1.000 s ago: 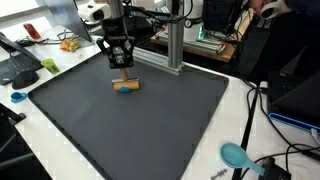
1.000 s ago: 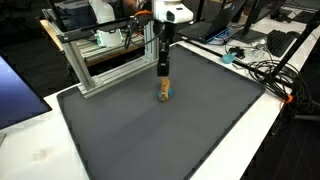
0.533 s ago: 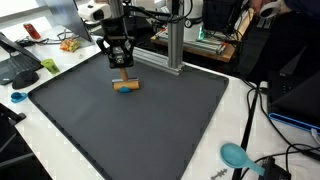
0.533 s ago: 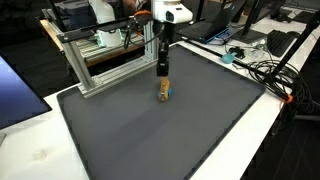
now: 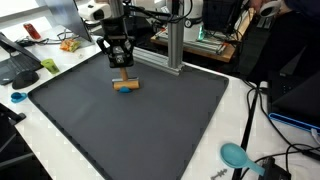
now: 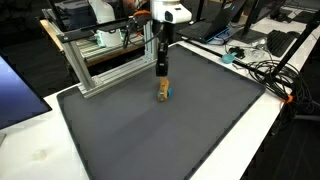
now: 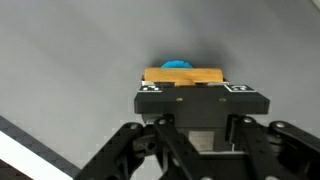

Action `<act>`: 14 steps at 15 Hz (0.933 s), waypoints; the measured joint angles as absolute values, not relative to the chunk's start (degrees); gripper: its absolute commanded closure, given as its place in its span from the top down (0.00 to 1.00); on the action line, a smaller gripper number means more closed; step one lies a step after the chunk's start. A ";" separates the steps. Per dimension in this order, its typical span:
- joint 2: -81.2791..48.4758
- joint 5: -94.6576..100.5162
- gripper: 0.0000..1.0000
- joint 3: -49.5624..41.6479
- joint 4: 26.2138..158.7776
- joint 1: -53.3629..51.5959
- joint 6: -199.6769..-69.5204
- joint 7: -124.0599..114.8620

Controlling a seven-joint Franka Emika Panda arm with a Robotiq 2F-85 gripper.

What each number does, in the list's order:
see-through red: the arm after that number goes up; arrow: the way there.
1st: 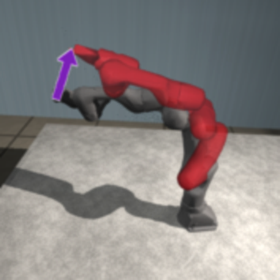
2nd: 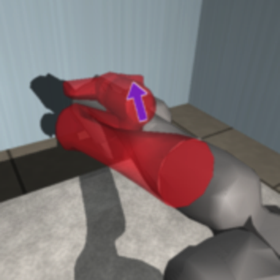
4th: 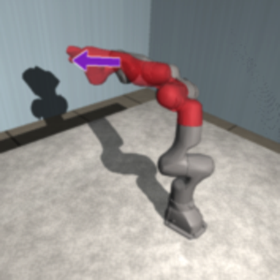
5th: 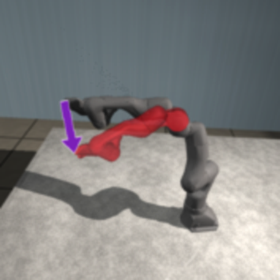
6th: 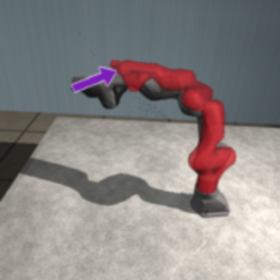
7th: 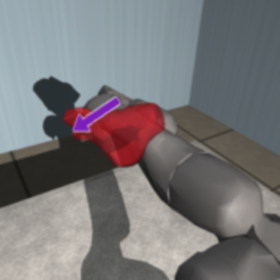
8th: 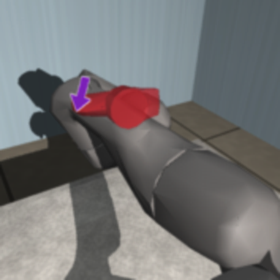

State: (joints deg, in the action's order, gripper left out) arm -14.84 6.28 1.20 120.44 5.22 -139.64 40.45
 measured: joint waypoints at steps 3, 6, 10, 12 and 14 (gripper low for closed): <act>-14.68 6.28 0.23 1.12 120.71 5.22 -139.83 40.45; -14.56 6.28 0.23 1.04 120.90 5.22 -139.93 40.45; -14.41 6.25 0.23 0.97 121.14 5.24 -140.07 40.63; -14.31 6.24 0.23 0.93 121.26 5.29 -140.10 41.00; -14.25 6.23 0.23 0.87 121.35 5.31 -140.10 41.18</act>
State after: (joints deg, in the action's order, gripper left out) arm -14.25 6.23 0.87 121.35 5.31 -140.10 41.18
